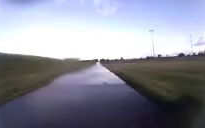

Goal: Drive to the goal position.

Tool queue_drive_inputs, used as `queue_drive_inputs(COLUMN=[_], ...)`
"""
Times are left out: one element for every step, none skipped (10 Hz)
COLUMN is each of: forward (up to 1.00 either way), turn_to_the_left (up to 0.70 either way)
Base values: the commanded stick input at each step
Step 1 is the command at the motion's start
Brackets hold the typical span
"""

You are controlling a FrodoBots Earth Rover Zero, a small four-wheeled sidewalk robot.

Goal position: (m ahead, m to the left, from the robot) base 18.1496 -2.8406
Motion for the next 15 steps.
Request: queue_drive_inputs(forward=[0.45,0.45,0.45,0.45,0.45,0.45,0.45,0.45,0.45,0.45,0.45,0.45,0.45,0.45,0.45], turn_to_the_left=[0.0,0.0,0.0,0.0,0.0,0.0,0.0,0.0,0.0,0.0,0.0,0.0,0.0,0.0,0.0])
